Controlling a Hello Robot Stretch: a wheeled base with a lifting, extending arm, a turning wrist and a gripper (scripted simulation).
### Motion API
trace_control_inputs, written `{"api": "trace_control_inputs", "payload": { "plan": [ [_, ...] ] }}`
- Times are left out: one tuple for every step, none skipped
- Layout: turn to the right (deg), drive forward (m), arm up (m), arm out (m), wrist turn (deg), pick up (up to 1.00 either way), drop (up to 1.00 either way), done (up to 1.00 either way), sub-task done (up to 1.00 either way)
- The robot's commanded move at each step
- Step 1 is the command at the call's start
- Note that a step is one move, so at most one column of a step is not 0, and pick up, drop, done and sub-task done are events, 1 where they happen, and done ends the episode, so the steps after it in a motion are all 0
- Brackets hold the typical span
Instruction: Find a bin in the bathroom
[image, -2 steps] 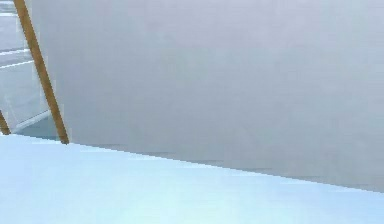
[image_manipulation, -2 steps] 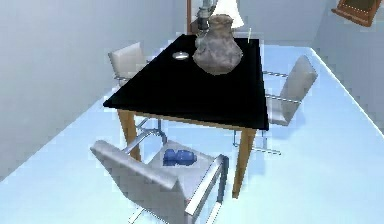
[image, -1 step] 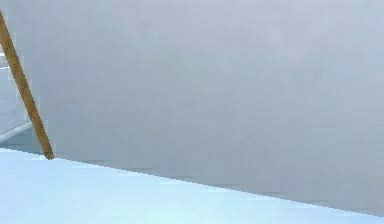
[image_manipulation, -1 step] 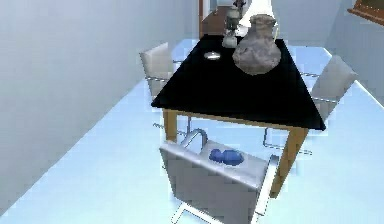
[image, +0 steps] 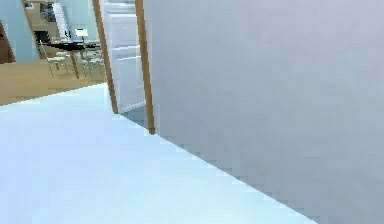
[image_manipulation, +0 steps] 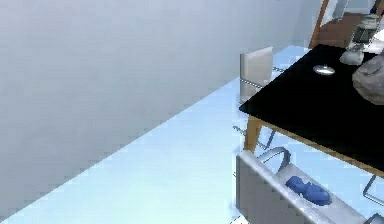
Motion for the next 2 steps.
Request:
{"api": "trace_control_inputs", "payload": {
  "plan": [
    [0.0, 0.45, 0.0, 0.0, 0.0, 0.0, 0.0, 0.0, 0.0],
    [-42.0, 0.0, 0.0, 0.0, 0.0, 0.0, 0.0, 0.0, 0.0]
  ]
}}
